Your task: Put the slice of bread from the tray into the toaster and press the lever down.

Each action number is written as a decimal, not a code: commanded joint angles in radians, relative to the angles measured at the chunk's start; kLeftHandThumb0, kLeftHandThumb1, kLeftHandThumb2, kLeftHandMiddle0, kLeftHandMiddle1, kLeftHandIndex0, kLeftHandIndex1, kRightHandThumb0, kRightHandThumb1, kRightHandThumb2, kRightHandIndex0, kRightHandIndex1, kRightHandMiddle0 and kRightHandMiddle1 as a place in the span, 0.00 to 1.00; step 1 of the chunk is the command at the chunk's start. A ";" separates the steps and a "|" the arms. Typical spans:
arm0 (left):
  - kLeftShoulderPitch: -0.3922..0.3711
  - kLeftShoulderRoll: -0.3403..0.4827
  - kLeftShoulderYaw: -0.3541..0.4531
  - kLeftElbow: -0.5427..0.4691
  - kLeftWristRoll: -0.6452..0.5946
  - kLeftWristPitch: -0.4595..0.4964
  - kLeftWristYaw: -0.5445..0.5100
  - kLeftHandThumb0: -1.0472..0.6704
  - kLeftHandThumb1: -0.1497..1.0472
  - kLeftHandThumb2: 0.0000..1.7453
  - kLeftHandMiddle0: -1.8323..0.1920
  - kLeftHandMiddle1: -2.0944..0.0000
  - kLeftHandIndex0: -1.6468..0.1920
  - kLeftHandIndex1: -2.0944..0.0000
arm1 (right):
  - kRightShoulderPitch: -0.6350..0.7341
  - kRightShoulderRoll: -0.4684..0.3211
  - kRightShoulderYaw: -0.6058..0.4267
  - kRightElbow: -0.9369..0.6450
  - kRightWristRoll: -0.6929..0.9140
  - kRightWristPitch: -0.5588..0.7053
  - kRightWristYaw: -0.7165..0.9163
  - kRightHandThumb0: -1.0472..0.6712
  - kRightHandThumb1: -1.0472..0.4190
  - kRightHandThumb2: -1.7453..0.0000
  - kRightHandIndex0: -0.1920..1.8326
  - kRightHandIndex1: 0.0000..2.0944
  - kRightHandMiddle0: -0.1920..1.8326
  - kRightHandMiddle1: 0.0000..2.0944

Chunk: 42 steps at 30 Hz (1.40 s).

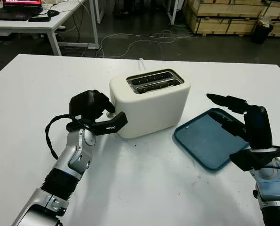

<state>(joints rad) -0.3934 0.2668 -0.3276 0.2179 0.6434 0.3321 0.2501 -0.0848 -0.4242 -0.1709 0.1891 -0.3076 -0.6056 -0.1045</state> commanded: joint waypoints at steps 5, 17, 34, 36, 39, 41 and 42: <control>0.139 -0.070 -0.170 0.063 -0.039 0.006 -0.238 0.58 0.89 0.08 0.55 0.44 0.32 0.98 | -0.010 -0.002 -0.003 -0.007 0.029 0.016 0.010 0.51 0.12 1.00 0.59 0.00 0.55 0.00; 0.163 0.012 -0.128 -0.149 0.022 0.000 -0.202 0.55 0.89 0.09 0.55 0.42 0.32 0.98 | -0.003 0.003 0.002 -0.014 0.008 0.025 -0.002 0.48 0.13 1.00 0.59 0.00 0.55 0.00; 0.170 0.031 -0.042 -0.253 0.033 -0.037 -0.160 0.61 0.89 0.02 0.54 0.42 0.29 0.97 | -0.005 0.009 0.012 0.003 0.011 0.003 -0.006 0.48 0.13 1.00 0.59 0.00 0.56 0.00; 0.171 0.031 -0.035 -0.267 0.026 -0.034 -0.172 0.61 0.89 0.03 0.55 0.43 0.29 0.97 | -0.004 0.010 0.013 0.001 0.010 0.003 -0.007 0.48 0.13 1.00 0.59 0.00 0.56 0.00; 0.172 0.036 -0.020 -0.269 0.026 -0.061 -0.154 0.63 0.88 0.02 0.54 0.41 0.28 0.96 | -0.004 0.011 0.015 0.006 0.007 0.000 -0.008 0.48 0.12 1.00 0.59 0.00 0.56 0.00; 0.171 0.044 -0.011 -0.285 0.031 -0.060 -0.159 0.63 0.88 0.01 0.54 0.41 0.28 0.96 | -0.004 0.012 0.017 0.007 0.006 -0.001 -0.010 0.48 0.12 1.00 0.59 0.00 0.56 0.00; 0.169 0.049 -0.006 -0.299 0.034 -0.053 -0.168 0.63 0.89 0.01 0.54 0.41 0.28 0.96 | -0.005 0.012 0.018 0.009 0.005 -0.004 -0.012 0.48 0.13 1.00 0.59 0.00 0.56 0.00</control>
<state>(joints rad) -0.2300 0.3324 -0.3026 -0.0652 0.6880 0.3120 0.1255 -0.0847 -0.4185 -0.1552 0.1931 -0.3070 -0.5909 -0.1064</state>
